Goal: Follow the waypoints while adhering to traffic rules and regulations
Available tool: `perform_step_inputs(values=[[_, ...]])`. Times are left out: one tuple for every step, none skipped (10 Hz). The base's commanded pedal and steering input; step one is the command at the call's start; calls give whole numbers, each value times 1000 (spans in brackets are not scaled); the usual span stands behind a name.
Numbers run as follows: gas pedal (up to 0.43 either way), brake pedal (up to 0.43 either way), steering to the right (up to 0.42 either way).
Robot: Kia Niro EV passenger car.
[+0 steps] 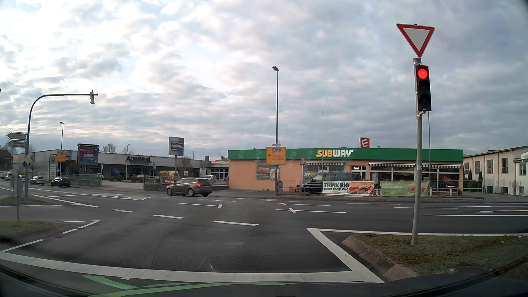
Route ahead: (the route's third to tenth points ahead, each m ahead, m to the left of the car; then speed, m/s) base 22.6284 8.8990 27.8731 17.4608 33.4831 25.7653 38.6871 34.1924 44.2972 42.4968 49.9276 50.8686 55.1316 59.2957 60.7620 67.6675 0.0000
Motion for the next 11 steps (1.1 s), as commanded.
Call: perform_step_inputs(values=[[0, 329, 48], [0, 329, 48], [0, 329, 48], [0, 329, 48], [0, 329, 48], [0, 329, 48], [0, 329, 48], [0, 329, 48], [0, 329, 48], [0, 329, 48], [0, 329, 48]])
